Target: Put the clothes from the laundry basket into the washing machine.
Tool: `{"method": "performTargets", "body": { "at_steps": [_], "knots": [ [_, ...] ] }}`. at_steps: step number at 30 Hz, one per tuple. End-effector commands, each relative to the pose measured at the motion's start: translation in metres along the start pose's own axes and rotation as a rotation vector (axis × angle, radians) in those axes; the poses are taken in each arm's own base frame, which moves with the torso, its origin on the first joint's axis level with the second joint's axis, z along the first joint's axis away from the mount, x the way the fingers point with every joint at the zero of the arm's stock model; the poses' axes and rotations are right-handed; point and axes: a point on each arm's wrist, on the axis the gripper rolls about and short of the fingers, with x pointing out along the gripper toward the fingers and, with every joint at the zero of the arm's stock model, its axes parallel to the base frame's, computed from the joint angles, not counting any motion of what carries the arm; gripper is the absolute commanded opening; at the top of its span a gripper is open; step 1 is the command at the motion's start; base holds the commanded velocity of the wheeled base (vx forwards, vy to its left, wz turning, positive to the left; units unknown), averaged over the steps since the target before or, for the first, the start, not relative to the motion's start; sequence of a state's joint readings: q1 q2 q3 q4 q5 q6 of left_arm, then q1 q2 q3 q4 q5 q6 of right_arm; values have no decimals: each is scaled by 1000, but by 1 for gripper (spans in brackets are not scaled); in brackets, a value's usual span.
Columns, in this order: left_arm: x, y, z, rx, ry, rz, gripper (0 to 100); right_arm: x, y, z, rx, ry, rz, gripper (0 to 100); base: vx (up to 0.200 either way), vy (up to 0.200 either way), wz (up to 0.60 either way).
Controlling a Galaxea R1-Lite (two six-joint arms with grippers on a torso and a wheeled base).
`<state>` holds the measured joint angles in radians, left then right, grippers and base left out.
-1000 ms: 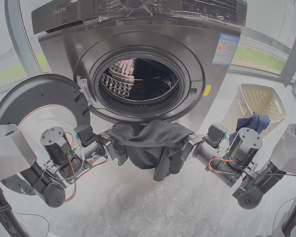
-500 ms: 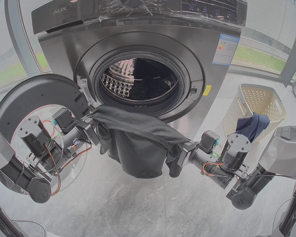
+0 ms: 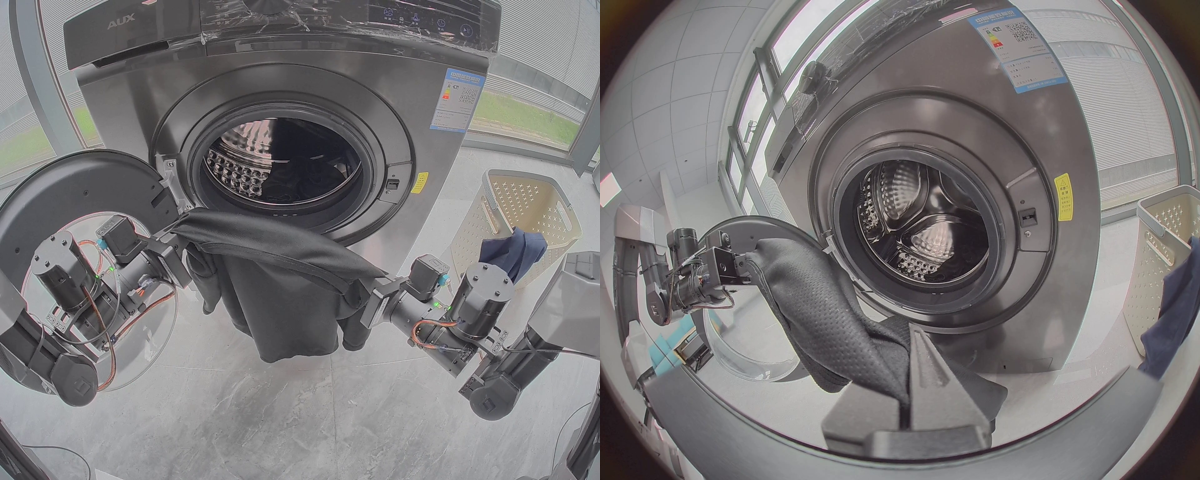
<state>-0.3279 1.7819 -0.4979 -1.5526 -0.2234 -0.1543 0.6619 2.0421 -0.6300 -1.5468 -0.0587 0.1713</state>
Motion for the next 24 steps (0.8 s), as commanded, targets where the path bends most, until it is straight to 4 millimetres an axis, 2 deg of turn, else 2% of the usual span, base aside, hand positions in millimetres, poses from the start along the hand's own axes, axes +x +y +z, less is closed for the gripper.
{"method": "performTargets", "body": {
  "at_steps": [1,7,15,24],
  "knots": [
    [0,5,1,5,-6,15,0,5,1,9,0,-41,5,0,0,0,0],
    [-1,10,3,11,-9,23,0,12,8,40,3,-162,29,0,0,0,0],
    [1,15,8,19,-31,39,0,0,2,55,6,-186,15,0,0,0,0],
    [3,16,11,19,-47,43,0,-8,5,71,8,-228,23,0,0,0,0]
  ]
}}
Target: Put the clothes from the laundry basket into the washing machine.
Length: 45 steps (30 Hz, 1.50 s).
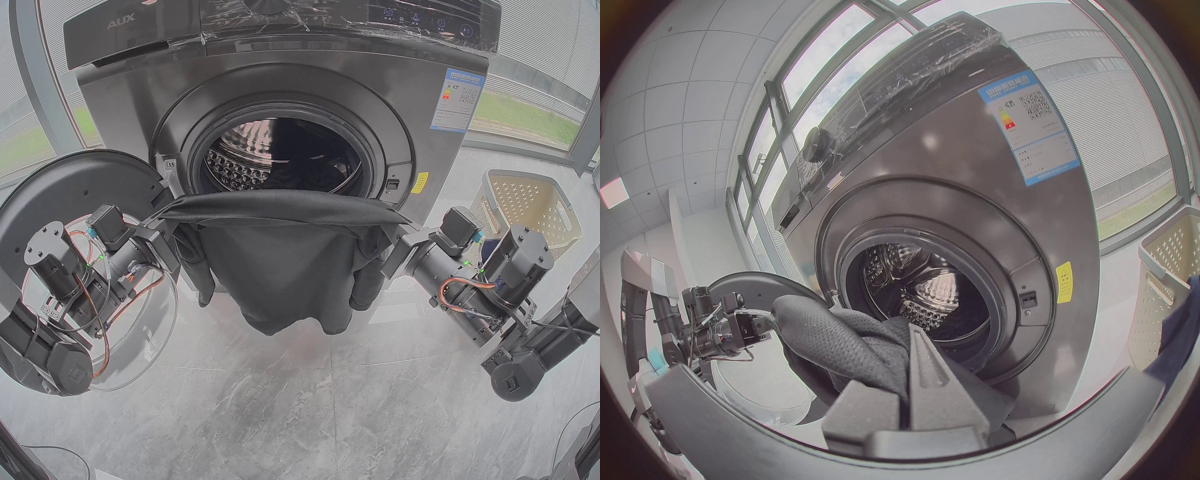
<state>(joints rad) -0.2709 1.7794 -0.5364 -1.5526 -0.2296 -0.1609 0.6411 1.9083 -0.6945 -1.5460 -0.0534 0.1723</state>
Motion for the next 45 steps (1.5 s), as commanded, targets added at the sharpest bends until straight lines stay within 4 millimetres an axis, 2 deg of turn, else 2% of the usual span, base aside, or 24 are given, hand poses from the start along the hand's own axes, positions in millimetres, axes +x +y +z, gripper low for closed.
{"method": "performTargets", "body": {
  "at_steps": [1,7,11,15,22,24,25,33,41,42,45],
  "knots": [
    [0,0,1,1,-5,1,0,-2,1,14,2,-38,3,0,0,0,0],
    [0,-2,1,-1,-5,-2,0,-5,1,17,9,-43,0,0,0,0,0],
    [0,-7,1,-4,-6,-18,0,-11,6,5,12,11,11,0,0,0,0],
    [1,-26,-3,-28,13,-82,0,-7,2,-58,10,186,0,0,0,0,0],
    [2,-41,-11,-48,40,-133,0,6,-1,-113,-4,288,2,0,0,0,0],
    [3,-43,-13,-50,45,-140,0,9,0,-121,-5,296,7,0,0,0,0],
    [3,-46,-15,-52,52,-149,0,13,1,-135,-6,312,18,0,0,0,0],
    [2,-52,-16,-58,57,-166,0,29,1,-169,-4,309,26,0,0,0,0],
    [5,-50,-15,-56,46,-163,0,35,0,-177,-8,301,25,0,0,0,0],
    [5,-50,-14,-55,44,-162,0,35,1,-177,-8,301,27,100,0,0,0],
    [7,-50,-13,-55,35,-163,0,35,0,-180,-10,304,27,100,0,0,0]
  ]
}}
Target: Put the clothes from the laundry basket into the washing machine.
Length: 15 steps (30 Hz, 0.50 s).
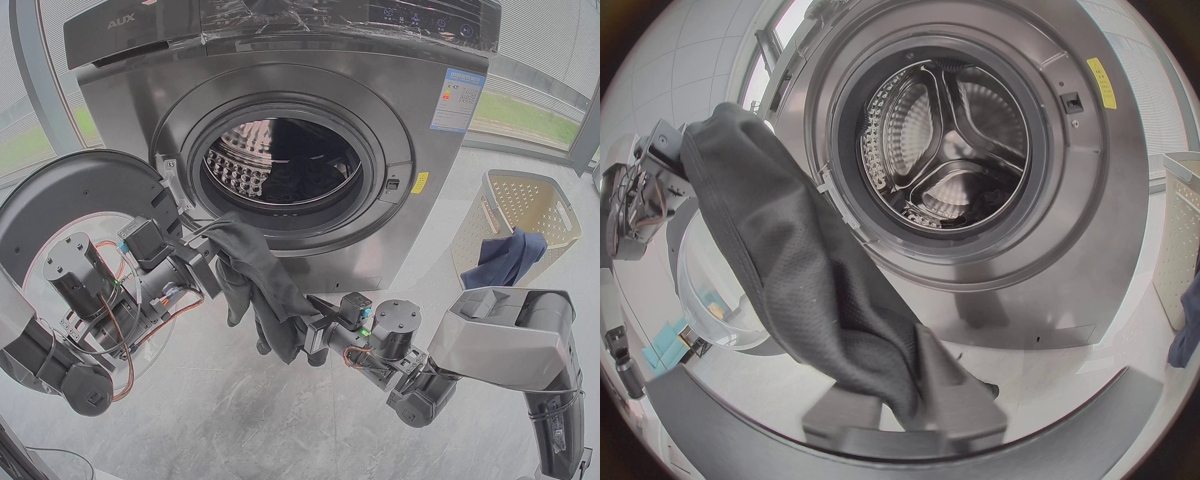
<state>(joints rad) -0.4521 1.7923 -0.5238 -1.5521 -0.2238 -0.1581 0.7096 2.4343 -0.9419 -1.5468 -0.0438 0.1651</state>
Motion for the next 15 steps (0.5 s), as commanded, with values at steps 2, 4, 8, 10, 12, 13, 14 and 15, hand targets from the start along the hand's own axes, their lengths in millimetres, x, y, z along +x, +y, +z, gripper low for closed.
{"method": "performTargets", "body": {
  "at_steps": [2,4,8,10,12,13,14,15],
  "knots": [
    [1,1,1,-2,-5,0,0,1,-2,-12,-4,26,-4,100,0,0,0],
    [2,1,2,0,-9,1,0,1,-3,-20,-7,43,-6,100,0,0,0],
    [2,1,3,1,-15,2,0,3,-5,-29,-27,58,-9,100,0,0,0],
    [2,1,3,1,-14,0,0,6,-5,-33,-26,57,-9,100,0,0,0],
    [2,1,2,1,-12,2,0,7,-5,-34,-28,54,-8,100,0,0,0],
    [2,1,2,1,-12,2,0,8,-5,-35,-28,53,-7,100,0,0,0],
    [2,1,2,1,-12,2,0,8,-5,-35,-28,53,-7,100,0,0,0],
    [2,1,2,1,-12,0,0,8,-5,-36,-28,56,-7,100,0,0,0]
  ]
}}
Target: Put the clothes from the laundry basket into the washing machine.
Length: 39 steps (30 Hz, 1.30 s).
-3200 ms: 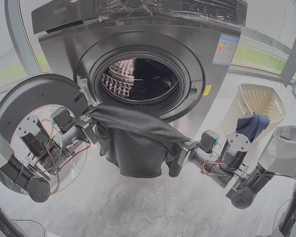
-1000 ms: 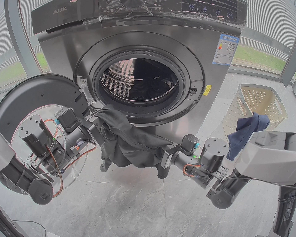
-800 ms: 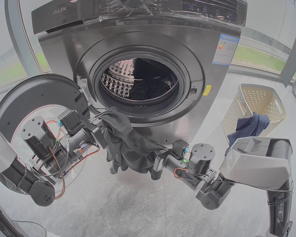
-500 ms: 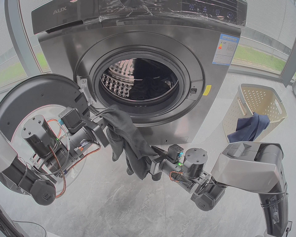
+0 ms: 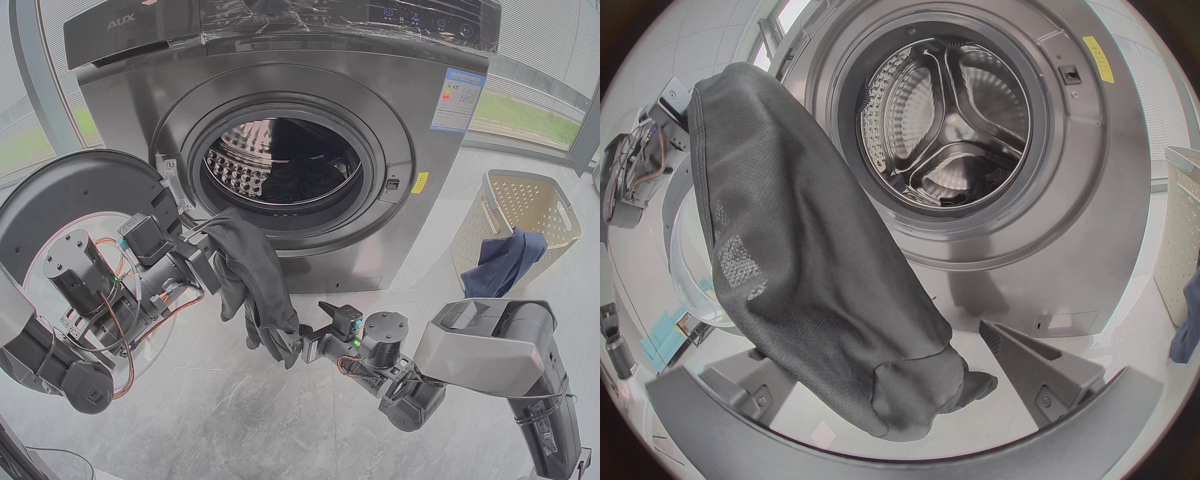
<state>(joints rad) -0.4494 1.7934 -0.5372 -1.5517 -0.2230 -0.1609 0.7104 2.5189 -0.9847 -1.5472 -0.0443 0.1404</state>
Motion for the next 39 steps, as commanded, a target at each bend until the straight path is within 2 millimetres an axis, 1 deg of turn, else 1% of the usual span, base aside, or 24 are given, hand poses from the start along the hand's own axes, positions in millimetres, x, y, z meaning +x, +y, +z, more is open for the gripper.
{"method": "performTargets", "body": {
  "at_steps": [1,5,11,12,17,19,20,23,25,28,29,31,32,34,35,38,39],
  "knots": [
    [0,0,0,0,-1,0,0,2,1,-10,-1,15,1,100,0,0,0],
    [0,-1,0,-1,0,-3,0,2,4,-13,0,19,9,100,0,0,0],
    [0,0,0,0,-1,2,0,14,5,-23,1,-1,12,100,0,0,0],
    [0,0,0,0,-1,2,0,15,5,-24,1,-2,12,0,0,0,0],
    [0,1,0,0,1,4,0,15,4,-20,6,-13,9,0,0,0,0],
    [-1,2,0,1,2,5,0,13,0,-15,8,-13,-2,0,0,0,0],
    [-1,2,-1,1,5,7,0,11,-1,-11,8,-17,-4,0,0,0,0],
    [-2,7,-1,5,6,24,0,1,-1,11,10,-30,-10,0,0,0,0],
    [-3,12,-2,8,9,41,0,-13,-6,34,8,-43,-27,0,0,0,0],
    [-4,19,-2,14,11,63,0,-36,-13,61,13,-53,-51,0,0,0,0],
    [-4,19,-2,14,11,65,0,-38,-15,64,15,-56,-56,0,0,0,0],
    [-6,20,-2,13,13,68,0,-61,-24,86,15,-71,-86,0,0,0,0],
    [-6,20,-1,15,11,68,0,-70,-26,92,15,-71,-92,0,0,0,0],
    [-7,19,1,16,7,67,0,-92,-26,108,17,-83,-101,0,0,0,0],
    [-7,19,1,16,5,67,0,-98,-24,115,19,-94,-99,0,0,0,0],
    [-8,18,3,18,-1,66,0,-113,-20,133,22,-138,-91,0,0,0,0],
    [-9,18,5,19,-5,65,0,-116,-18,143,23,-169,-84,0,0,0,0]
  ]
}}
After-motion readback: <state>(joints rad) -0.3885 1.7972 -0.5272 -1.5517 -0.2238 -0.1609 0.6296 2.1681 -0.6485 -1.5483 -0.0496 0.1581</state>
